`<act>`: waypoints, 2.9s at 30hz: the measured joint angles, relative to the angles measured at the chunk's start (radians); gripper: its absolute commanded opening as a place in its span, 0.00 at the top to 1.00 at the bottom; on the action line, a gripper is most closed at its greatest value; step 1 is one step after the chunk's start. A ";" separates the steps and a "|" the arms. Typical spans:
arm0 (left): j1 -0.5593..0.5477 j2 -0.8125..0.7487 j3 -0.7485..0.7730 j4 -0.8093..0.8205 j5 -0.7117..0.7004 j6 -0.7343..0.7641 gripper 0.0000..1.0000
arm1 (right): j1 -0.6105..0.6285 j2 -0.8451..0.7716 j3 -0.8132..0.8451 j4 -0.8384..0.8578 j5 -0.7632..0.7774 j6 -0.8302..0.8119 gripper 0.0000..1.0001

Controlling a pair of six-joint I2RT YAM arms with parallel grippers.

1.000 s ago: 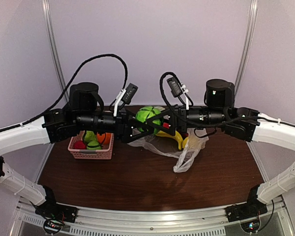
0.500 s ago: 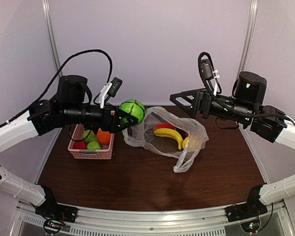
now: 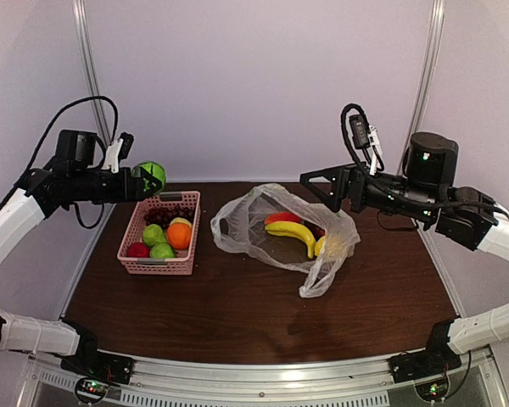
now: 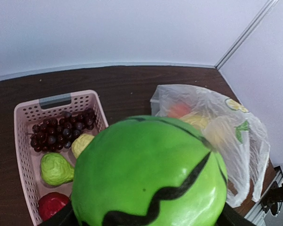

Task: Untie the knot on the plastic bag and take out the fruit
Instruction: Place the fake fruit in the bin.

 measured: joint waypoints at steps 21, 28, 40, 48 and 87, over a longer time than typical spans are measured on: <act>0.076 0.522 0.096 0.154 0.032 -0.001 0.59 | 0.000 -0.013 -0.055 -0.005 0.042 -0.008 0.00; 0.085 0.658 0.172 0.180 0.042 0.002 0.57 | -0.001 0.000 -0.055 -0.005 0.074 -0.034 0.00; 0.098 0.795 0.208 0.195 0.046 0.002 0.45 | -0.018 0.016 -0.055 -0.003 0.135 -0.050 0.00; 0.102 0.820 0.221 0.200 0.046 0.002 0.19 | -0.029 0.027 -0.056 0.021 0.146 -0.049 0.00; 0.001 0.190 -0.003 0.204 -0.076 -0.014 0.03 | -0.039 0.032 -0.061 -0.036 0.168 -0.071 0.03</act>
